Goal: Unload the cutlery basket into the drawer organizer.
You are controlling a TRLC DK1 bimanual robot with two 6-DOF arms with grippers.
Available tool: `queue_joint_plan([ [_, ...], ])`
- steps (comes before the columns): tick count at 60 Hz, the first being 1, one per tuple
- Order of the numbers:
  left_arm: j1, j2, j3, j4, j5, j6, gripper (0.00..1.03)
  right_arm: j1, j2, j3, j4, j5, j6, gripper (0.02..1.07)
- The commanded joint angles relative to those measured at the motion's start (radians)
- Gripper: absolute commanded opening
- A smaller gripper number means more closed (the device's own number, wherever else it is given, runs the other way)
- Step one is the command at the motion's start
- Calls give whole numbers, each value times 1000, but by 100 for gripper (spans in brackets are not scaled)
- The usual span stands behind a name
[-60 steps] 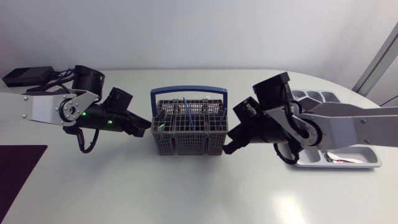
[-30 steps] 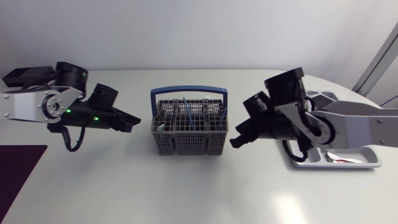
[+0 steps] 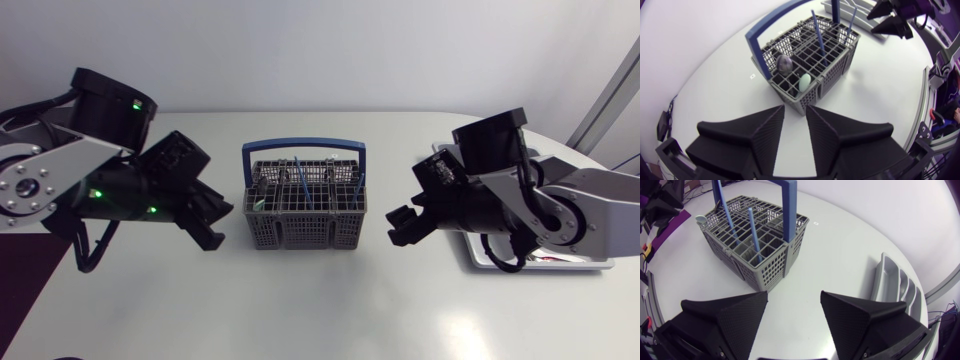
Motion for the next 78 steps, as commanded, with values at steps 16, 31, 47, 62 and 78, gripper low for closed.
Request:
queue_joint_plan([
  [16, -184, 125, 206, -153, -247, 1, 46, 35, -22, -1, -47, 22, -23, 87],
  [31, -291, 258, 346, -268, -394, -25, 46, 38, -5, 4, -47, 24, -29, 87],
  [47, -371, 367, 386, -298, -562, -73, 46, 38, 13, 5, -42, 25, -29, 87],
  [62, -420, 431, 373, -293, -638, -98, 46, 38, 30, -1, -38, 25, -29, 87],
  [78, -409, 471, 361, -270, -712, -104, 46, 38, 33, -11, -25, 25, -26, 87],
])
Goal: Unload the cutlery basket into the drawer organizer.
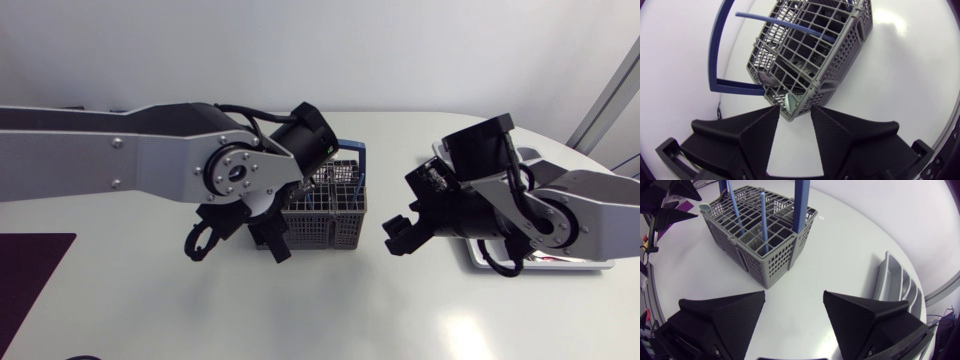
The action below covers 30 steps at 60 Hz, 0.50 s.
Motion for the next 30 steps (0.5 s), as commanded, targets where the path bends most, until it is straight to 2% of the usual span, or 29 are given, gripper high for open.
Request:
queue_joint_plan([
  [1, 6, 23, -1, 14, -31, -20, 46, 6, 18, -12, 9, 8, -8, 87],
  [27, 40, 76, -7, 74, -63, -17, 42, 6, 29, -19, 22, 8, -11, 87],
  [30, 40, 77, -10, 80, -64, -17, 38, 6, 29, -23, 22, 8, -11, 87],
])
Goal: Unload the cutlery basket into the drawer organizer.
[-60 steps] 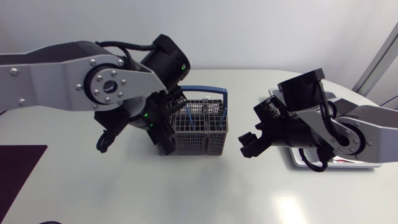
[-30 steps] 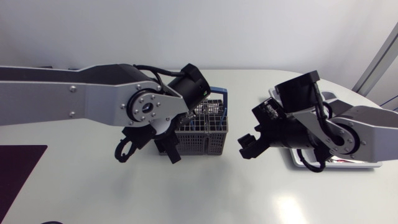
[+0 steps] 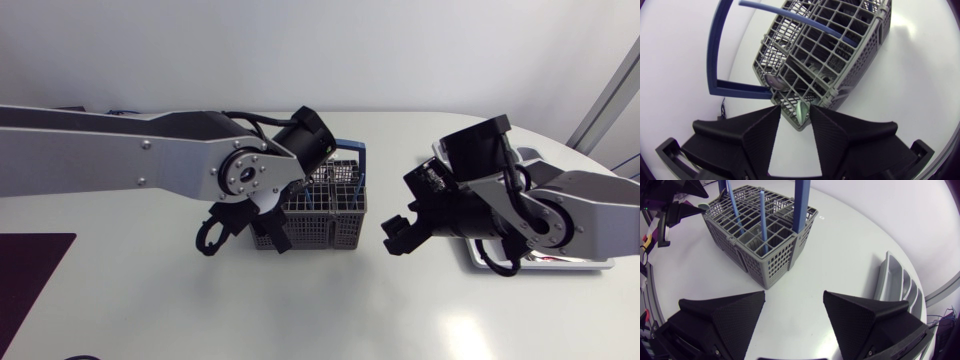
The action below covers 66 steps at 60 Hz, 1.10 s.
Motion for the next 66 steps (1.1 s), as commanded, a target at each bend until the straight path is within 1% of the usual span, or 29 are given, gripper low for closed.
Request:
queue_joint_plan([
  [1, 6, 26, -11, 7, -16, -14, 38, 6, 16, -24, 8, 8, -11, 87],
  [4, 6, 29, -14, 12, -17, -14, 37, 6, 17, -25, 10, 8, -11, 87],
  [13, 5, 32, -17, 15, -19, -14, 30, 2, 17, -33, 19, 8, -12, 87],
  [25, 6, 39, -20, 15, -28, -14, 28, -3, 17, -34, 21, 8, -14, 88],
  [29, 5, 41, -20, 15, -34, -16, 24, -3, 17, -36, 22, 8, -14, 88],
  [35, 5, 42, -25, 15, -36, -16, 24, -3, 16, -37, 22, 8, -14, 88],
  [39, 5, 46, -25, 15, -39, -16, 20, -3, 14, -39, 25, 8, -14, 88],
  [43, 5, 49, -25, 15, -40, -16, 20, -3, 13, -41, 28, 8, -12, 91],
  [46, 5, 49, -25, 17, -40, -16, 14, -3, 13, -41, 28, 8, -14, 91],
  [49, 2, 47, -27, 21, -40, -14, 7, -4, 13, -41, 28, 8, -12, 92],
  [52, 0, 47, -27, 21, -42, -11, 4, -6, 13, -42, 28, 8, -12, 92],
  [54, 0, 46, -27, 21, -42, -9, 4, -6, 13, -42, 30, 8, -12, 92],
  [58, 0, 44, -27, 21, -45, -8, 4, -6, 13, -42, 30, 9, -14, 96],
  [66, -3, 35, -24, 17, -45, -5, 4, -6, 14, -44, 33, 9, -14, 97],
])
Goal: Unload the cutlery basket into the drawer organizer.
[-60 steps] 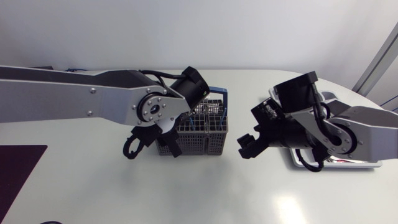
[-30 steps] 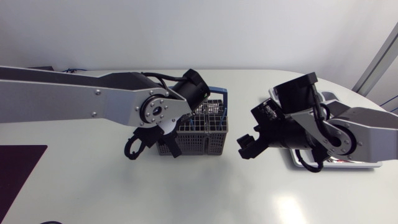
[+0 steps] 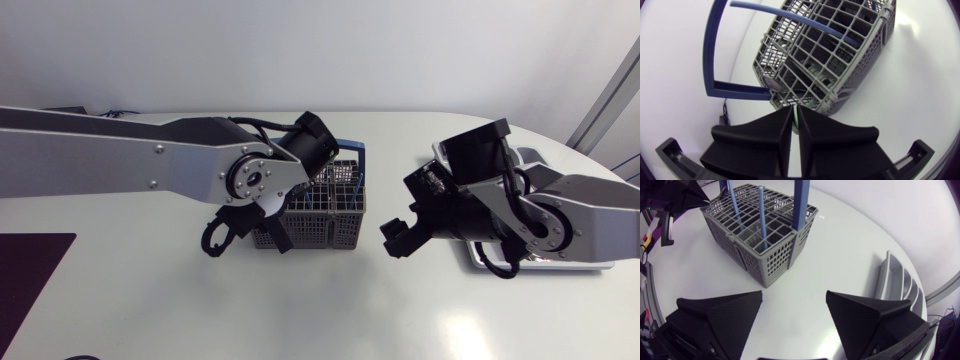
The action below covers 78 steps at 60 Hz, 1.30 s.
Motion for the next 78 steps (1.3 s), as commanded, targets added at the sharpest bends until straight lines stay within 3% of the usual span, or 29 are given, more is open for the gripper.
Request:
queue_joint_plan([
  [1, -3, 8, -22, -6, -16, -3, 4, -5, 14, -29, 15, 9, -15, 97],
  [16, -6, -41, 7, -14, -16, 32, 4, -7, 16, -30, 16, 9, -23, 97],
  [43, -11, -133, 99, -121, -5, 43, 4, -7, 8, -32, 16, 7, -32, 97],
  [54, -24, -197, 138, -164, 58, 35, 4, -4, 4, -32, 15, 7, -35, 97],
  [78, -30, -299, 214, -284, 79, 1, 4, 2, -18, -33, 4, 7, -36, 97],
])
